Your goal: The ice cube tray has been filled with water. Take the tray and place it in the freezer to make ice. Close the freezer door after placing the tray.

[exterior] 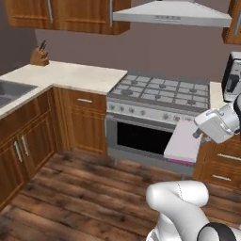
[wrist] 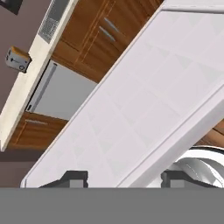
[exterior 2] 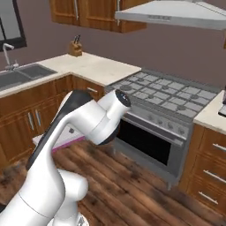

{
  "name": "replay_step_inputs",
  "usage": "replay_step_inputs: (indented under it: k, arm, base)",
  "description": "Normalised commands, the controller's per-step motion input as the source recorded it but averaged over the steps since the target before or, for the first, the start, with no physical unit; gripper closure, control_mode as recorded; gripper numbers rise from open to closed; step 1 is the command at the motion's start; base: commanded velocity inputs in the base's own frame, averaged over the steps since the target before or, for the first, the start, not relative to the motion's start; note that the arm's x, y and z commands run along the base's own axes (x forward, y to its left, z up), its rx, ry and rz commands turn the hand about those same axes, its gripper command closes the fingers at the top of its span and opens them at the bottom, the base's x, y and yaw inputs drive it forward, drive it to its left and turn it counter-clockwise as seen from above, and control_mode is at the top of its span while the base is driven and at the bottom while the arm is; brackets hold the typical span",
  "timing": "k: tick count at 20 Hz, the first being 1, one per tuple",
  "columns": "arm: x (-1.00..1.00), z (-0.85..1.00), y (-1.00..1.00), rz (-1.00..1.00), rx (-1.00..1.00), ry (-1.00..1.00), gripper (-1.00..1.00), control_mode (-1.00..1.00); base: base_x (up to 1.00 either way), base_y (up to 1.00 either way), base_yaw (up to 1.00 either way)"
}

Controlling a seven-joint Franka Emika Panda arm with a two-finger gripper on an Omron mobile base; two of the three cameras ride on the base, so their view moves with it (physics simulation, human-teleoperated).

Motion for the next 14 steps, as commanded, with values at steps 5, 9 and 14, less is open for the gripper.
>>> replay_step_inputs:
  k: [5, 9, 14]
  arm:
    - [0.00, 0.00, 0.00, 0.00, 0.00, 0.00, 1.00, 1.00]
    - [0.00, 0.00, 0.00, 0.00, 0.00, 0.00, 1.00, 1.00]
    - [0.00, 0.00, 0.00, 0.00, 0.00, 0.00, 1.00, 1.00]
  base:
    - [-0.33, -0.13, -0.61]
    - [-0.29, -0.13, -0.63]
    - [-0.25, -0.07, -0.63]
